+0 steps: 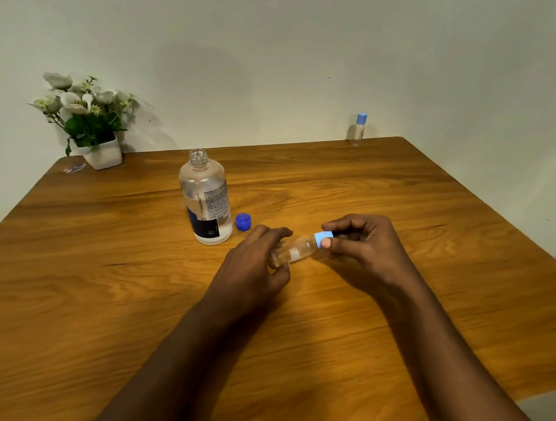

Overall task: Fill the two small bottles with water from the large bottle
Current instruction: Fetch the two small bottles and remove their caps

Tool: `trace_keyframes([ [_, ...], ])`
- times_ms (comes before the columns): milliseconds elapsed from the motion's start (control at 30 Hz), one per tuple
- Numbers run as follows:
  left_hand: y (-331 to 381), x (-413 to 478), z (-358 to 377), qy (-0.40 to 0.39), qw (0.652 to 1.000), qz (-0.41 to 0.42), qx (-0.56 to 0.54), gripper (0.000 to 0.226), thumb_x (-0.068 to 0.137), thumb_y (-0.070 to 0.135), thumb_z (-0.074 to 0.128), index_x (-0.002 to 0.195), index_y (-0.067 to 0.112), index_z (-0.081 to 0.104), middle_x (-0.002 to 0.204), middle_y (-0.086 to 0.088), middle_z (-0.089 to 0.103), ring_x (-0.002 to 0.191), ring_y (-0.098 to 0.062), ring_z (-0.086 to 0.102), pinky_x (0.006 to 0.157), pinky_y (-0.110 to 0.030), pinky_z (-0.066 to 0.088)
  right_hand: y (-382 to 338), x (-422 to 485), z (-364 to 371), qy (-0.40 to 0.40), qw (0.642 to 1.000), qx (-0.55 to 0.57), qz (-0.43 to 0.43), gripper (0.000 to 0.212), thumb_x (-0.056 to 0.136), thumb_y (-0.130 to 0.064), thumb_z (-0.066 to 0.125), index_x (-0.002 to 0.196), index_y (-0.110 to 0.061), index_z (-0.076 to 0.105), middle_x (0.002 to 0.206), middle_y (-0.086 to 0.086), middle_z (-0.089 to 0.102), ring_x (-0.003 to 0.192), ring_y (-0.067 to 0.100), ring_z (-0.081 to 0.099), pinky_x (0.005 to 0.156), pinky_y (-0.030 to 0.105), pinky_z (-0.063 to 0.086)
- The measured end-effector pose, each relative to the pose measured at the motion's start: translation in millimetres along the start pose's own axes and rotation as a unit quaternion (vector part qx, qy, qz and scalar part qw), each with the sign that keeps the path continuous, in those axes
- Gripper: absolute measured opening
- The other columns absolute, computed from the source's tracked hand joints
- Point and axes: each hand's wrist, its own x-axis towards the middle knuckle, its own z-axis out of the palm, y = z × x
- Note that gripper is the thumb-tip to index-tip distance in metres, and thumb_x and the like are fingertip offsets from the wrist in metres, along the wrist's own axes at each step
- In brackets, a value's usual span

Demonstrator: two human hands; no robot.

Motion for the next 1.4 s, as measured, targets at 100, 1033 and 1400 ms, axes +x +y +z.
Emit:
trace_keyframes([
  [100,-1.1,1.1,-0.4,-0.008,1.0,-0.001,0.012,0.049,0.08,0.028,0.065,0.128,0.027,0.054,0.109,0.012,0.05,0.088,-0.003,0.053,0.072,-0.021,0.047,0.5,-0.1,-2.7,-0.005,1.0,-0.015,-0.022,0.026,0.069,0.003,0.079,0.087,-0.014,0.074,0.091,0.002,0.074,0.087,0.015,0.07,0.074,0.023,0.054],
  [1033,14.5,48.8,46.0,0.09,0.987,-0.111,-0.076,0.039,0.078,0.025,0.069,0.116,0.017,0.063,0.107,0.002,0.067,0.098,-0.013,0.061,0.085,-0.035,0.051,32.4,20.4,9.5,0.149,0.957,-0.249,-0.004,0.04,0.072,-0.014,0.079,0.109,-0.022,0.068,0.098,-0.006,0.072,0.088,0.0,0.064,0.082,0.031,0.056],
  [1400,13.5,47.4,47.0,0.103,0.984,-0.124,-0.073,0.045,0.078,0.024,0.069,0.121,0.015,0.061,0.108,-0.001,0.067,0.097,-0.014,0.061,0.083,-0.033,0.051,33.5,21.3,13.2,0.143,0.952,-0.271,0.017,0.071,0.076,-0.022,0.075,0.141,-0.023,0.046,0.126,0.005,0.064,0.105,0.007,0.064,0.085,0.024,0.052],
])
